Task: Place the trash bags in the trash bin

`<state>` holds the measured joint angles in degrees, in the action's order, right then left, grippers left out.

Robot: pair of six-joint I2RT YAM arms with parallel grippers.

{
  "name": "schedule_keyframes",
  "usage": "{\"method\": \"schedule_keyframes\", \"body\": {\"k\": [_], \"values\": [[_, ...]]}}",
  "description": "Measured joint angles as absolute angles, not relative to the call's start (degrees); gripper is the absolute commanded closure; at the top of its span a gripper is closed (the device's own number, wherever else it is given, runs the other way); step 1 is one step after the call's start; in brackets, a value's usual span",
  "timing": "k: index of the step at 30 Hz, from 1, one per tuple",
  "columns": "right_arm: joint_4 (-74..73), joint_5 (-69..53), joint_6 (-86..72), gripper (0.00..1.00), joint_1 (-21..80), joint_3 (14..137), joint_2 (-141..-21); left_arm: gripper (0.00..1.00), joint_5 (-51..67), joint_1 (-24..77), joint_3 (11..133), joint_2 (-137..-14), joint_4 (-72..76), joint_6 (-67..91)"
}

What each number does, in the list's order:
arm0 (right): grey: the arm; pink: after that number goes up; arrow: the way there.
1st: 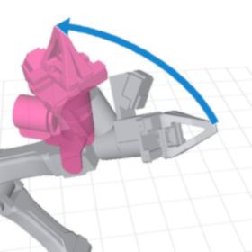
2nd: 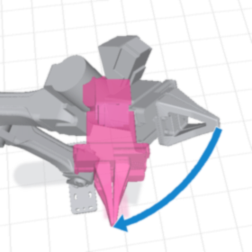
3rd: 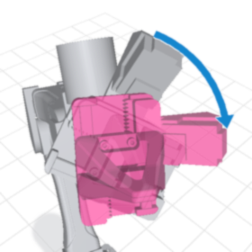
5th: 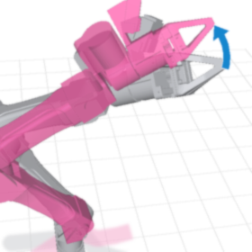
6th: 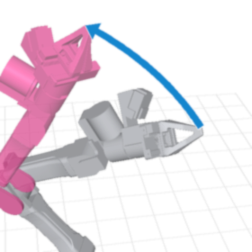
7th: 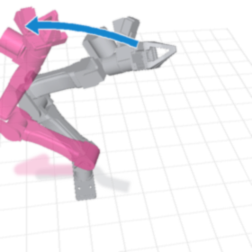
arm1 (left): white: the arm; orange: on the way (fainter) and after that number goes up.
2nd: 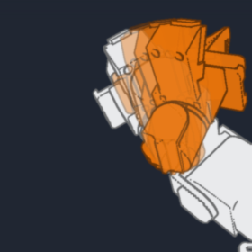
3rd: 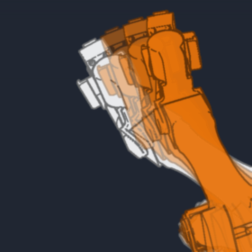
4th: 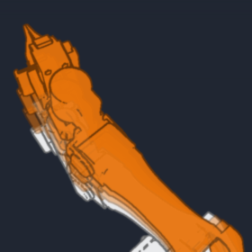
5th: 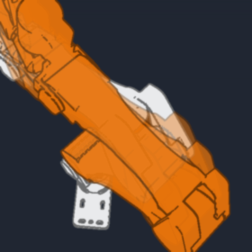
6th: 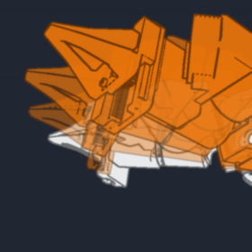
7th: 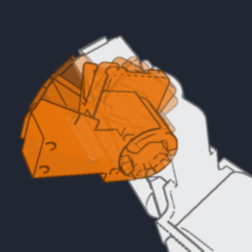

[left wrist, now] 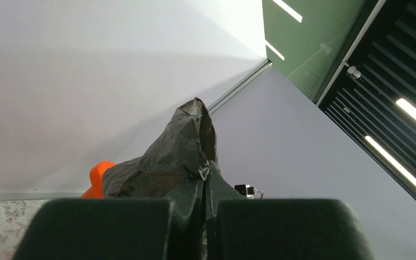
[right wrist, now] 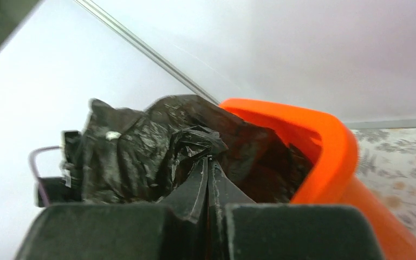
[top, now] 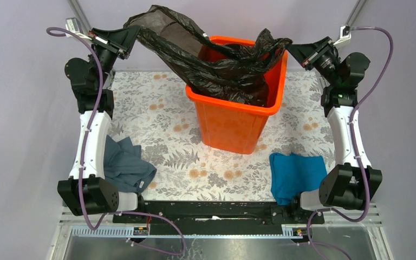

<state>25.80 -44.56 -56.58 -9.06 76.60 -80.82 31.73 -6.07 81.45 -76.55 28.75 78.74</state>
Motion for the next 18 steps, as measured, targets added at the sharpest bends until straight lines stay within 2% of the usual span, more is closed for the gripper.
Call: {"method": "schedule_keyframes", "body": {"k": [6,13,18], "values": [[23.49,-39.81,-64.14,1.00,-9.06,81.14,-79.72,1.00,30.59,-1.43,79.99,-76.73,29.17,78.46],[6.17,-33.78,-58.59,1.00,-8.75,89.84,-73.49,1.00,25.78,19.86,82.43,-79.96,22.98,68.25],[-4.12,-30.35,-51.42,1.00,-8.62,92.09,-69.93,1.00,24.08,26.72,84.20,-85.47,20.10,64.05]]}}
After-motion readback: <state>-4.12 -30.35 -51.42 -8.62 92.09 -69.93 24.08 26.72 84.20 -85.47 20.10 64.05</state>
